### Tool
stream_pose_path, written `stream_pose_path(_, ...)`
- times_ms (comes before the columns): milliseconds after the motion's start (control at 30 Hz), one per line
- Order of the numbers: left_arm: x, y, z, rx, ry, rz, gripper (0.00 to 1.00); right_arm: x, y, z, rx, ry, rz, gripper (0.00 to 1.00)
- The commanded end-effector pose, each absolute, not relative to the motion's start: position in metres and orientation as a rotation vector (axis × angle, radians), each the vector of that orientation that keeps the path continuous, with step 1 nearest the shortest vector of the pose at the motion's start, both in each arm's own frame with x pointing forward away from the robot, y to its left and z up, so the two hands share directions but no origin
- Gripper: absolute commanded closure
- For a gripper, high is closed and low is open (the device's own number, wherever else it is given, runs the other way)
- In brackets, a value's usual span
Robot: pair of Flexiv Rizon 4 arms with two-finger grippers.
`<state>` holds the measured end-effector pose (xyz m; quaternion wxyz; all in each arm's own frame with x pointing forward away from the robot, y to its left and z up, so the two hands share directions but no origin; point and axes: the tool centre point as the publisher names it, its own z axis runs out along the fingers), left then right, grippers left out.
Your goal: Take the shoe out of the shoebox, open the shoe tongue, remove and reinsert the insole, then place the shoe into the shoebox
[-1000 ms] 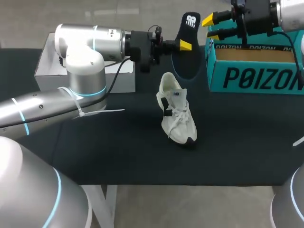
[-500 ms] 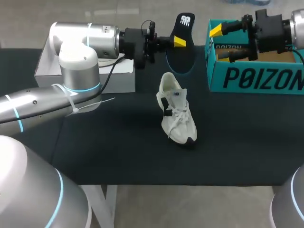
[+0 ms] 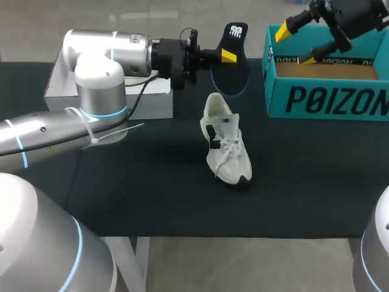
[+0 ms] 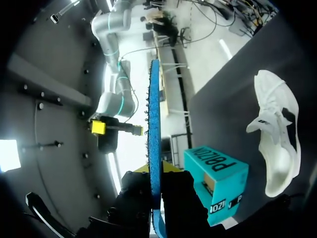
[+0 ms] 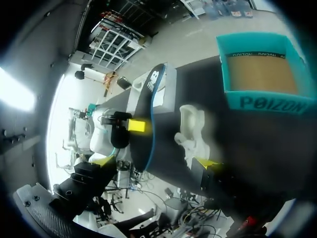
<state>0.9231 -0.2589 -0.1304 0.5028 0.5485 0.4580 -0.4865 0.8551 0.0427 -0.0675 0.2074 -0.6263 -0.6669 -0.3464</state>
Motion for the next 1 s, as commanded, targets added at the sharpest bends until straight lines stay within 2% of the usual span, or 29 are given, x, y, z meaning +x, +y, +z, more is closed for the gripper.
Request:
stream_pose_path(33, 0.925, -0.26, -0.133, 1.331, 1.102, -1.176, 1.0, 0.854, 0.046, -0.066, -1.834, -1.924, -0.88, 0.0)
stream_pose_path(900, 0.924, -0.26, -0.128, 1.305, 1.098, -1.176, 1.0, 0.857, 0.052, -0.076, -1.796, -1.907, -0.922, 0.0)
stream_pose_path(1000, 0.909, -0.258, -0.116, 1.537, 0.762, -0.628, 1.0, 0.856, 0.05, -0.08, -1.801, -1.897, -0.925, 0.0)
